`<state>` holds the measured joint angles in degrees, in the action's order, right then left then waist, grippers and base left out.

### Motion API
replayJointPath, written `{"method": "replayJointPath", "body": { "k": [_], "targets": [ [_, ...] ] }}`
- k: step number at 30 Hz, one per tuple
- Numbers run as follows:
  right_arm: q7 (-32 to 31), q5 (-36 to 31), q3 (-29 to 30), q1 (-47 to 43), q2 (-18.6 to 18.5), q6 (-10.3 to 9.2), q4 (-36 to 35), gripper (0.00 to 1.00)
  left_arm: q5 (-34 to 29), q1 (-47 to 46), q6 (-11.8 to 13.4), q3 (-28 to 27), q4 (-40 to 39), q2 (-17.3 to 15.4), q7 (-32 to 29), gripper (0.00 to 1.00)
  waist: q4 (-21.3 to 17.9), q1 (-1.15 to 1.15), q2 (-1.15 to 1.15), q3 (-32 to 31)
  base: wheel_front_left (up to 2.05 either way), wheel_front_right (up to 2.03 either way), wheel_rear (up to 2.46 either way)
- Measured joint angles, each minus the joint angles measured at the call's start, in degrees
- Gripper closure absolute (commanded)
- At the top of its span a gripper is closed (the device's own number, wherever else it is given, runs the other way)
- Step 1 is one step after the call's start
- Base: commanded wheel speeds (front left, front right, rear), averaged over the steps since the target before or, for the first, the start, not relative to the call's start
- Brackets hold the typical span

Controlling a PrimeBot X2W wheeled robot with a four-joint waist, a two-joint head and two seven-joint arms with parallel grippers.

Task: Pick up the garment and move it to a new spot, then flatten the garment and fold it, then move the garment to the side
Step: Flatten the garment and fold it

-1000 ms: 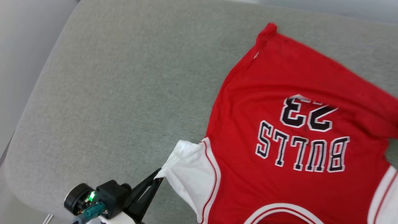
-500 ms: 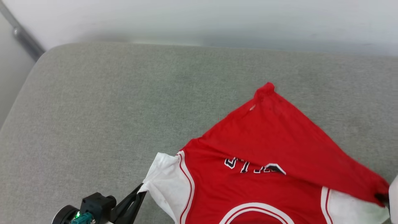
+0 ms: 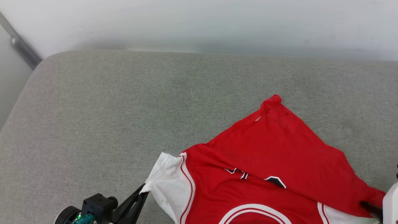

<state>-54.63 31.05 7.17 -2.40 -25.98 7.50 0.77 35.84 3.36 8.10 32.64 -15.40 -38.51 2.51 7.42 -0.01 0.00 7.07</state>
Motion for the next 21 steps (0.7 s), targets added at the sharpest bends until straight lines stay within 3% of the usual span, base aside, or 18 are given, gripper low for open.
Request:
{"method": "replayJointPath", "body": {
  "k": [7,13,21],
  "targets": [
    [0.3,2.4,-1.6,5.5,-1.5,0.0,-5.1,0.0,-0.8,-0.6,0.2,0.3,-1.8,0.0,-0.7,1.0,1.4,0.0,0.0,1.0,0.0,0.0,0.0],
    [-4.1,2.0,-6.5,15.8,-2.0,0.0,-9.6,0.0,-2.1,-2.7,0.5,0.5,-4.8,-0.1,-0.8,1.0,3.2,0.01,0.0,3.9,0.0,0.0,0.0],
    [-7.8,-1.9,-14.1,32.3,-1.7,0.0,-0.4,0.0,-4.0,-6.8,-0.9,2.6,-6.4,2.2,-1.3,1.0,8.2,0.01,0.0,9.0,0.0,0.0,0.0]
  ]
}}
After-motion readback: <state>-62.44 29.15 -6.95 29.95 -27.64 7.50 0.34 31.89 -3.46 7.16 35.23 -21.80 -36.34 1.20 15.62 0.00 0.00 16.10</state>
